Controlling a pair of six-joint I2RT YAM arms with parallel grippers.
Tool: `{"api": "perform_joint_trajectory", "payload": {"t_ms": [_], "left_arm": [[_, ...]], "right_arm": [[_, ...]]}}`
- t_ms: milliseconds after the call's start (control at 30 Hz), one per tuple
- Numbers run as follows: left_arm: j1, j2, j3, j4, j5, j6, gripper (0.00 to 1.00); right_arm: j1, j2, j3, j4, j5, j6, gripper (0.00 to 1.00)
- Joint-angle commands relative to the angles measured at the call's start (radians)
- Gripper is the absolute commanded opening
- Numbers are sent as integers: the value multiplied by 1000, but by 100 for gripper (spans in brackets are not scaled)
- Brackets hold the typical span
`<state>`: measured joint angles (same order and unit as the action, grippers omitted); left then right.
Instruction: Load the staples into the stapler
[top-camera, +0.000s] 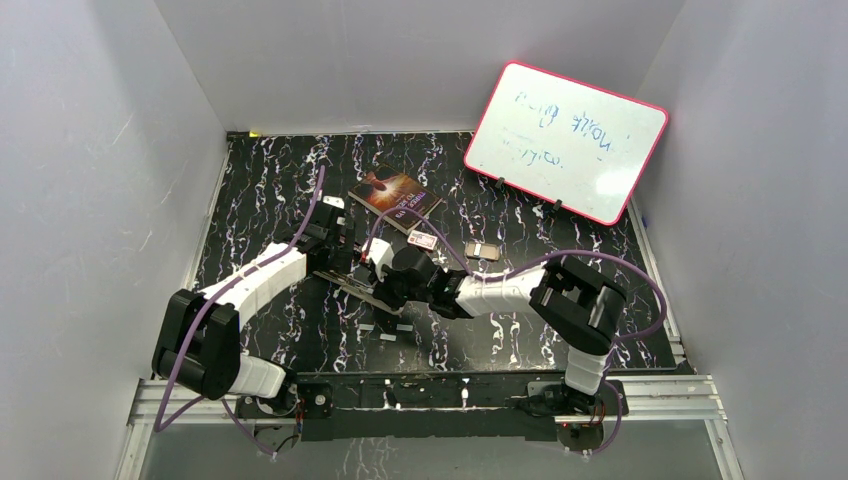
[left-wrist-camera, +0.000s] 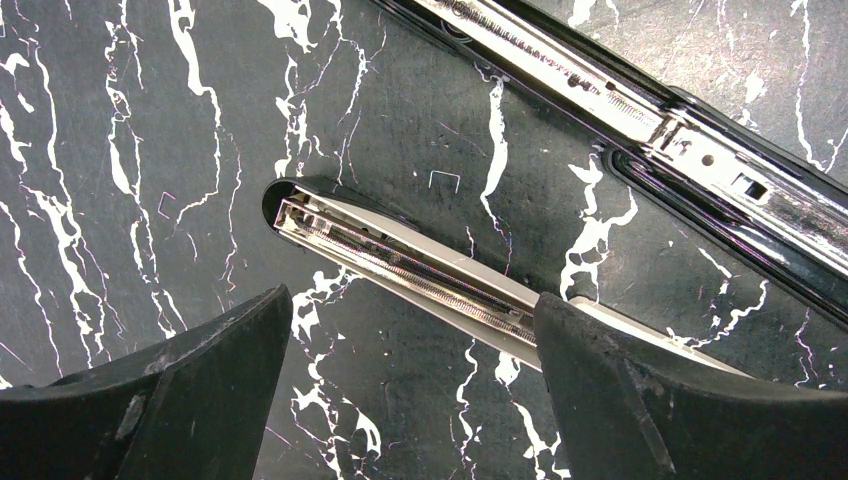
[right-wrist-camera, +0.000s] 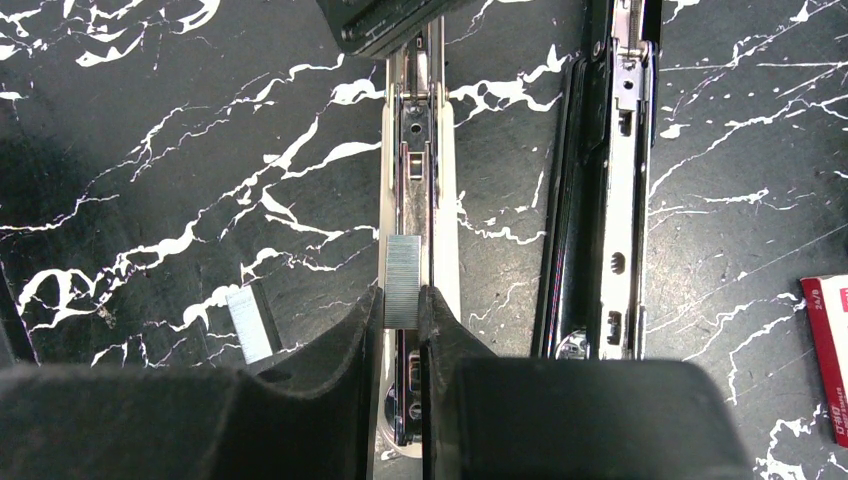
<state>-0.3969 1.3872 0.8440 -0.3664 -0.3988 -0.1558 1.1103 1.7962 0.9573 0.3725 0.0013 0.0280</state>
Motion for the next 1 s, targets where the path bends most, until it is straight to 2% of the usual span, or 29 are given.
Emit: {"api": "perform_joint_trajectory", "payload": {"t_ms": [0, 967], "left_arm": [[-5, 4, -6, -8, 1, 10, 90], [-5, 0, -8, -8, 2, 10, 90]], "right_arm": [[4, -46, -7, 63, 17, 10, 0], [6, -41, -1, 46, 60, 50, 0]]}}
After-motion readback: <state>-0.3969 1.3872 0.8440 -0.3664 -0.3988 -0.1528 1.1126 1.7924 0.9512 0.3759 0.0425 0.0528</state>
